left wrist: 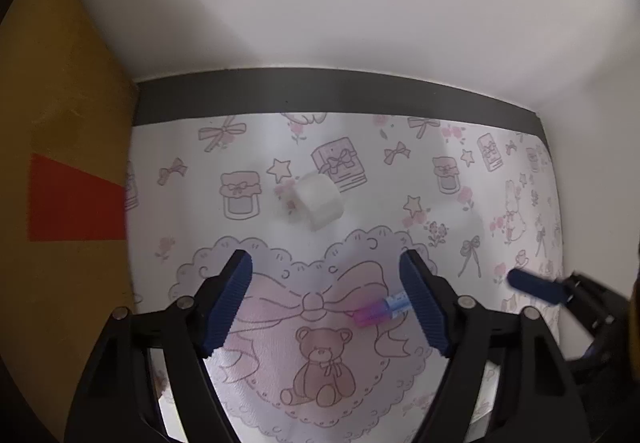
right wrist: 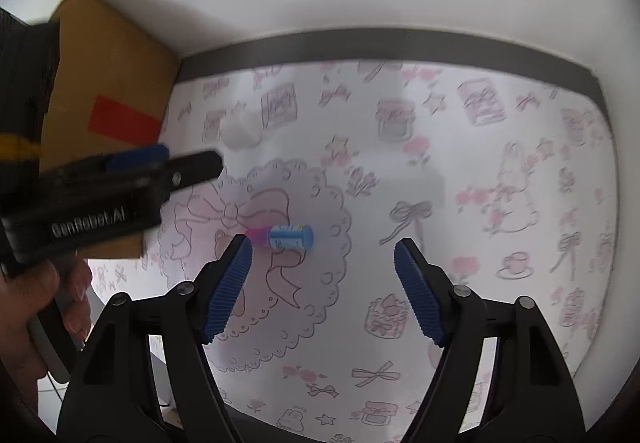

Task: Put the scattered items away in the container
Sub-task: 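Grasp the white cylinder with the left gripper while the right grasps the blue-pink tube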

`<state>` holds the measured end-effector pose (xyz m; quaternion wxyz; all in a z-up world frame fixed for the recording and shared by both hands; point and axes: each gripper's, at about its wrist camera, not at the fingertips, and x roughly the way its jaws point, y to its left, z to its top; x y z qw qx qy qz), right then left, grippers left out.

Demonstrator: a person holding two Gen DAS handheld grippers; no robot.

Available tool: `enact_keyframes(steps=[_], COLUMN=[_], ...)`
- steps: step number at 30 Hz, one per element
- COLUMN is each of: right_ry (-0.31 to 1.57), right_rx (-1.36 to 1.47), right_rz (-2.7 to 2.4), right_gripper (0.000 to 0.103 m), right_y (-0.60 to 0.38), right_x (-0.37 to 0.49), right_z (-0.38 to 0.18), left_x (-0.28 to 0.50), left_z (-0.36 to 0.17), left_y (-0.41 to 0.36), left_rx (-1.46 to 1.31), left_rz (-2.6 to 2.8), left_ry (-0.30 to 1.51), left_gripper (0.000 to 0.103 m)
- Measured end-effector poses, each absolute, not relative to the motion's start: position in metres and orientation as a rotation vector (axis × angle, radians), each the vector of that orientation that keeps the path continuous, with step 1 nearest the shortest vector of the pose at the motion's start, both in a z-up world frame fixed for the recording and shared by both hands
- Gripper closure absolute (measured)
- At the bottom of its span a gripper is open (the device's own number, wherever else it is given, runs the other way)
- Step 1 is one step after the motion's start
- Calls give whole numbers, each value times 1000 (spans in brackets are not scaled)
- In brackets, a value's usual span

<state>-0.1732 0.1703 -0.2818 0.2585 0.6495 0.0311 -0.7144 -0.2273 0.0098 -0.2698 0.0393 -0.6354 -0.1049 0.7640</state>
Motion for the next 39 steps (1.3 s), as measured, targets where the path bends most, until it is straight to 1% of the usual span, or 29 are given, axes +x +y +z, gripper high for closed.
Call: enact_keyframes(steps=[3, 7, 16, 20, 24, 29, 36, 38, 39], right_ry=[85, 79, 99, 101, 119, 129, 137, 145, 150], right_rx=[1780, 1800, 1814, 1824, 1828, 1831, 1833, 1829, 1827], right_rz=[-1916, -1895, -1846, -1827, -1817, -1811, -1808, -1810, -1809], right_gripper=[29, 29, 29, 29, 29, 29, 29, 29, 29], right_y=[166, 162, 153, 147, 141, 137, 135, 134, 133], right_x=[-171, -172, -176, -176, -174, -174, -175, -174, -174], right_z=[-292, -303, -317, -322, -324, -325, -324, -323, -323], left_x=[-232, -237, -249, -254, -256, -256, -252, -251, -252], left_z=[-279, -292, -308, -311, -313, -315, -312, -310, -309], left_y=[10, 10, 13, 15, 17, 20, 20, 20, 17], left_rx=[-1967, -2002, -2004, -2006, -2008, -1995, -1969, -1961, -1959], left_rz=[2333, 2315, 2301, 2296, 2291, 2281, 2272, 2274, 2277], left_ry=[-325, -332, -335, -336, -340, -347, -349, -335, -330], left_gripper=[34, 43, 47, 58, 65, 77, 84, 99, 99])
